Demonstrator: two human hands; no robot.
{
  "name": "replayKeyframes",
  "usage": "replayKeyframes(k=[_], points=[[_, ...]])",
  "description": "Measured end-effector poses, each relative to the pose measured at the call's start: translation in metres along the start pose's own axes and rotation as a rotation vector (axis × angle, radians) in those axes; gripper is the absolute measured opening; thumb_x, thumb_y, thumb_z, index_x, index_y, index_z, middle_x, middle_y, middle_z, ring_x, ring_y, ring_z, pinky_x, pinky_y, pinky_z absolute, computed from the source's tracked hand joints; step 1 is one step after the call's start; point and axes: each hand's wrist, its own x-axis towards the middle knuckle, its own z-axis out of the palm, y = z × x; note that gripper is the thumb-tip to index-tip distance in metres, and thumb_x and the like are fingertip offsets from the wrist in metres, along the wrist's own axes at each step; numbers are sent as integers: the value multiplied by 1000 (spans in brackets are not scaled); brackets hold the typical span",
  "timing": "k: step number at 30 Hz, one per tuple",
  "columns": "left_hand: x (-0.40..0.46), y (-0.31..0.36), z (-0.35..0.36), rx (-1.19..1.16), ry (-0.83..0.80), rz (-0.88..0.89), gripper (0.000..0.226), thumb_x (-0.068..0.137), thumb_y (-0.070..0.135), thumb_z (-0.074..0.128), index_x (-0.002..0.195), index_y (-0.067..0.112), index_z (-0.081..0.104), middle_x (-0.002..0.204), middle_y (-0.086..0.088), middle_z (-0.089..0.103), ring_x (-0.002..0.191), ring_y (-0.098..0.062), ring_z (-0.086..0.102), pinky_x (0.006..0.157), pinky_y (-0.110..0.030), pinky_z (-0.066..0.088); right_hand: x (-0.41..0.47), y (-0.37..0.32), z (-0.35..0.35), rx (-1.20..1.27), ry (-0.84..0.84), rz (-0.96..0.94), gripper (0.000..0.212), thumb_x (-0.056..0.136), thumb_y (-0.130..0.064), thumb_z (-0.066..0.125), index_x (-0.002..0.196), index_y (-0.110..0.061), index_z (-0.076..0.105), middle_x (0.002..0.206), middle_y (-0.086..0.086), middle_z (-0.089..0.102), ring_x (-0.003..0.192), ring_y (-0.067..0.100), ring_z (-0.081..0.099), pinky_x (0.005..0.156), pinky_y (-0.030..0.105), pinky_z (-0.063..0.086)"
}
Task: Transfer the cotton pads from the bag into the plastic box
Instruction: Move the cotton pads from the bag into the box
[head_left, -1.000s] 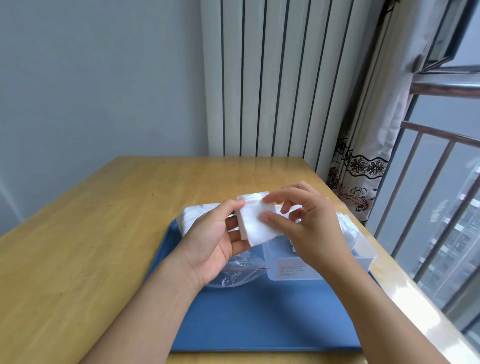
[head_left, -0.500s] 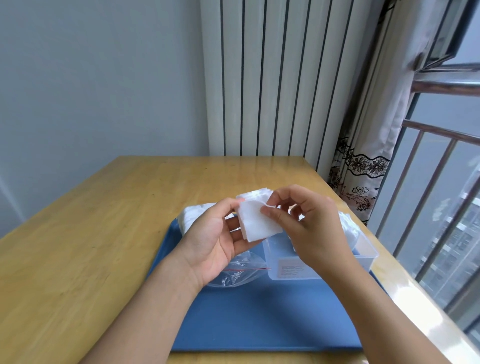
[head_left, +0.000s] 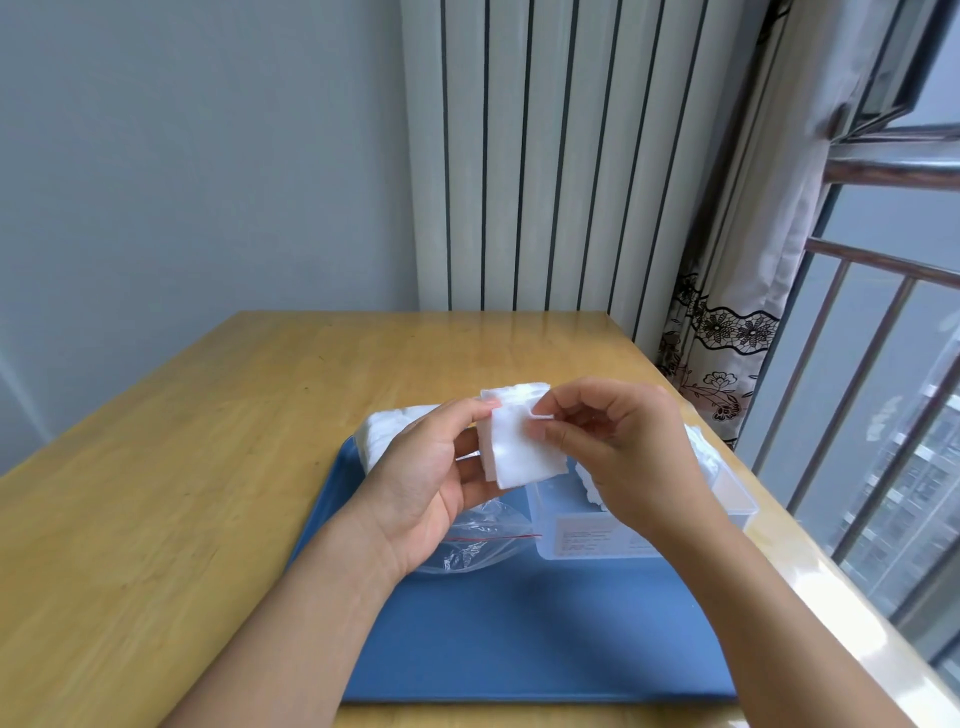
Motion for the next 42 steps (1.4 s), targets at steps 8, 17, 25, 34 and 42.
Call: replayKeyframes(k=[8,17,25,34,42], points=[[-4,3,3,37,-27,32,18,95,18,59,98,12,76,91,-10,74,81,-25,69,76,-37,61,1,-2,-4,30,6,25,23,80,-2,81,72,-22,73,69,9,69,57,10,57,59,35,53],[-5,2,4,52,-12,37,15,94,17,60,103,11,70,97,-14,69,88,-29,66,89,-45,58,0,-1,-1,30,34,17,18,79,-4,83,80,-19,74,67,5,66,58,14,57,56,35,50],[-7,3,5,11,-18,37,28,94,29,62,107,7,73,97,-15,74,79,-26,70,75,-37,61,-2,-6,0,-54,95,-45,21,76,-9,87,83,-24,75,73,-11,62,62,11,59,56,21,48],[-8,3,6,10,-38,34,23,95,24,59,99,10,77,96,-14,76,80,-26,72,80,-39,60,-2,-7,0,-40,101,-59,19,75,-6,87,77,-20,75,76,-8,69,67,16,62,56,25,51],[-6,4,5,-61,-47,-41,29,95,27,57,113,9,72,85,-9,71,65,-20,69,57,-29,58,-3,-8,0,27,138,-76,21,72,1,87,72,-15,73,75,-4,72,67,15,66,60,34,56]])
